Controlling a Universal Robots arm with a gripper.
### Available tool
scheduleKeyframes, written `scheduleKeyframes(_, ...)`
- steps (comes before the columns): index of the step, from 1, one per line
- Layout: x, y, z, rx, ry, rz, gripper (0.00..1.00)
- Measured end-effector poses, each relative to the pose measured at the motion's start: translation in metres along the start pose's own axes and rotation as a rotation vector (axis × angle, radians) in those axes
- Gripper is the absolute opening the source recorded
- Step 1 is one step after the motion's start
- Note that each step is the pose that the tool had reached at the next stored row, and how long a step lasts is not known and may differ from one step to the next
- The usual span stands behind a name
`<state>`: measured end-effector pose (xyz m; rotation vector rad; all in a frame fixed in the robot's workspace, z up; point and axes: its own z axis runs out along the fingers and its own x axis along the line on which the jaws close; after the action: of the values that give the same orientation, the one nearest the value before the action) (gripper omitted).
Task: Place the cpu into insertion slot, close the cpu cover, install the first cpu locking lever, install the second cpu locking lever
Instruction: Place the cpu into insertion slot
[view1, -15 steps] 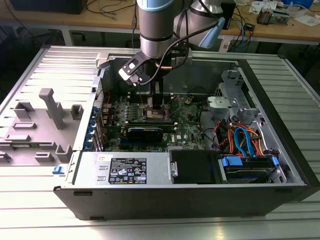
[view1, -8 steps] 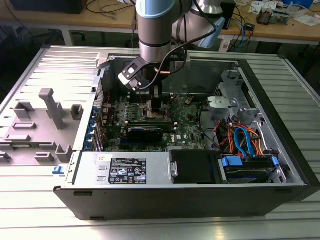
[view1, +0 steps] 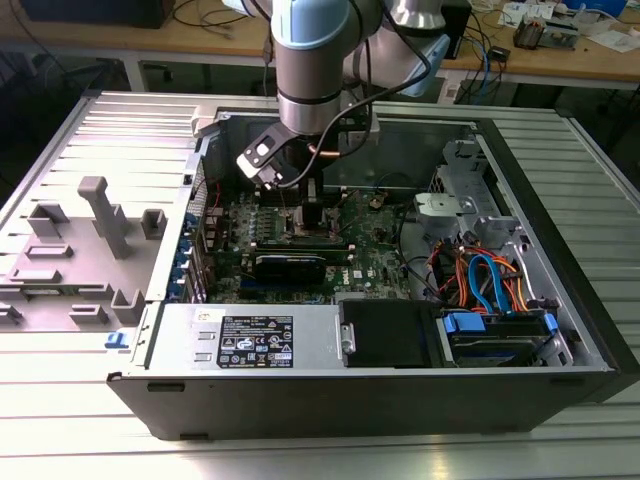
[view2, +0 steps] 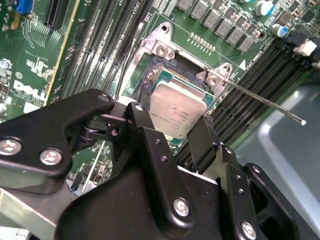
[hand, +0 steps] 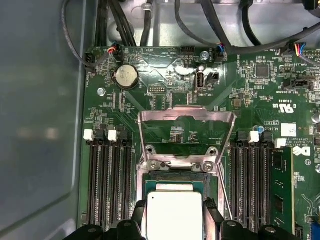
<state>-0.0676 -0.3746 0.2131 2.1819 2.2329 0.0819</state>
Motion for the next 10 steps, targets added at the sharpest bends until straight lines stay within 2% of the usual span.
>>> scheduleKeyframes(8,-0.0006,-0.0008,0.0038,-0.0002,-0.0051,0.014,0.55)
scheduleKeyframes(10,-0.0006,-0.0009,0.0057,0.0023,-0.0052,0.015,0.55)
